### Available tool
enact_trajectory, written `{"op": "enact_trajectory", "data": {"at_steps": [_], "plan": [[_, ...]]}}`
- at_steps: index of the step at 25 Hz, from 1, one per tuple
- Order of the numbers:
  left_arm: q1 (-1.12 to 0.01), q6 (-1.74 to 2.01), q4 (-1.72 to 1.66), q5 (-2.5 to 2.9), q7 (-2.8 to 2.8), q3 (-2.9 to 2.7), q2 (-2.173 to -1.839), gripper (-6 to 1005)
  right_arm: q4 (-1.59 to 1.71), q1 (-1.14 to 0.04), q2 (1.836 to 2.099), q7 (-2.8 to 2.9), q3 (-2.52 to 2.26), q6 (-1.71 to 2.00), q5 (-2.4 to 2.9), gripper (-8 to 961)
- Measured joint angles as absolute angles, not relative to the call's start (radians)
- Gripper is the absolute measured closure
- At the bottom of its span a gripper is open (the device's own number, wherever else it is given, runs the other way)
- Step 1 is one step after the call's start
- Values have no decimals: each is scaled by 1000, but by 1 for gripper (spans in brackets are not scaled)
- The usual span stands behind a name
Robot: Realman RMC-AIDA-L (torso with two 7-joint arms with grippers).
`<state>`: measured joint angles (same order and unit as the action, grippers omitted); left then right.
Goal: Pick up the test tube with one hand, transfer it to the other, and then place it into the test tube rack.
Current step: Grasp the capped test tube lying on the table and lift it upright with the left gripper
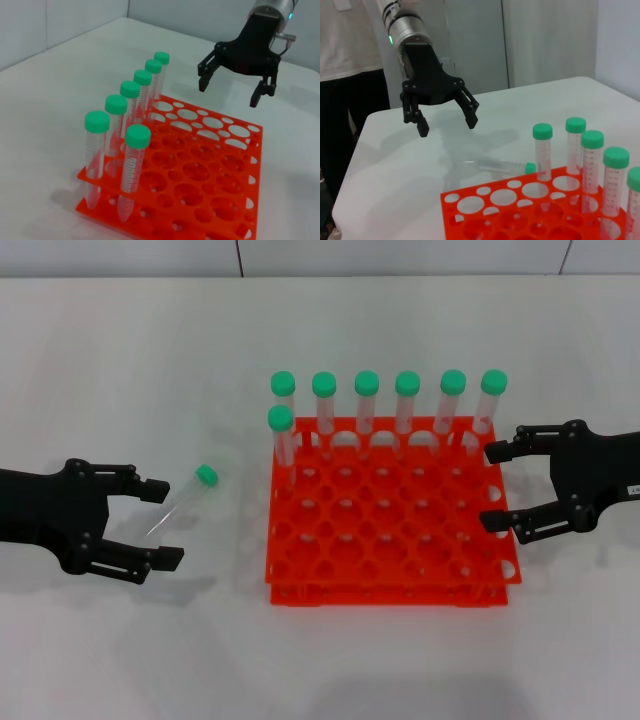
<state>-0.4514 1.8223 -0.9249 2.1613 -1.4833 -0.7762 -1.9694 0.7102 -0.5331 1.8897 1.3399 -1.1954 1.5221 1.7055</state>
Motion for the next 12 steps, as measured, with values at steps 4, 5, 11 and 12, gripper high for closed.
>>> {"op": "enact_trajectory", "data": {"at_steps": [4,5,11,12], "plan": [[-451,1822,-925,2162,-1483,-776,-1969,119,710,-533,1890,1339,-1195,1521,1708,80],[-451,1822,-925,2162,-1483,-776,-1969,120,710,-532,1890,1339,-1196,1522,1709,80],[-449,1822,-925,2164,-1483,-776,-1970,120,710,-531,1889,1344,-1199,1526,1719,80],[-449,1822,-925,2166,-1483,-776,-1970,120,710,-531,1889,1345,-1199,1526,1724,80]]}}
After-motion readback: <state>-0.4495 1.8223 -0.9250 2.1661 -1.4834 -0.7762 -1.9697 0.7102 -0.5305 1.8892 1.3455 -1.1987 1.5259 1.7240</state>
